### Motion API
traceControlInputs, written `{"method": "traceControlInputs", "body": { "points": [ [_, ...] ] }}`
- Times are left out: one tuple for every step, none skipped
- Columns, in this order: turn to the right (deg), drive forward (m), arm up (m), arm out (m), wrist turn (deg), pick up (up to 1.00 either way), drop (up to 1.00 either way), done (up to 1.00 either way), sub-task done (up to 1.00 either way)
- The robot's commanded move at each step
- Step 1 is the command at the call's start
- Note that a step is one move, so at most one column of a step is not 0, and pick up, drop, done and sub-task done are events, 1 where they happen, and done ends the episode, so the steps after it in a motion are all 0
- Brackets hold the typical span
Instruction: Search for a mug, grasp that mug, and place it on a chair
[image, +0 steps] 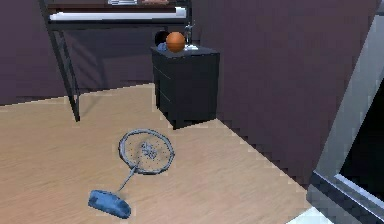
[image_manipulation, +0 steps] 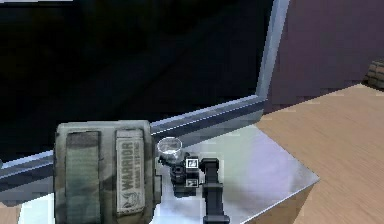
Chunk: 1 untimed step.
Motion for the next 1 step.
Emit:
{"method": "traceControlInputs", "body": {
  "points": [
    [0.0, 0.0, 0.26, 0.0, 0.0, 0.0, 0.0, 0.0, 0.0]
  ]
}}
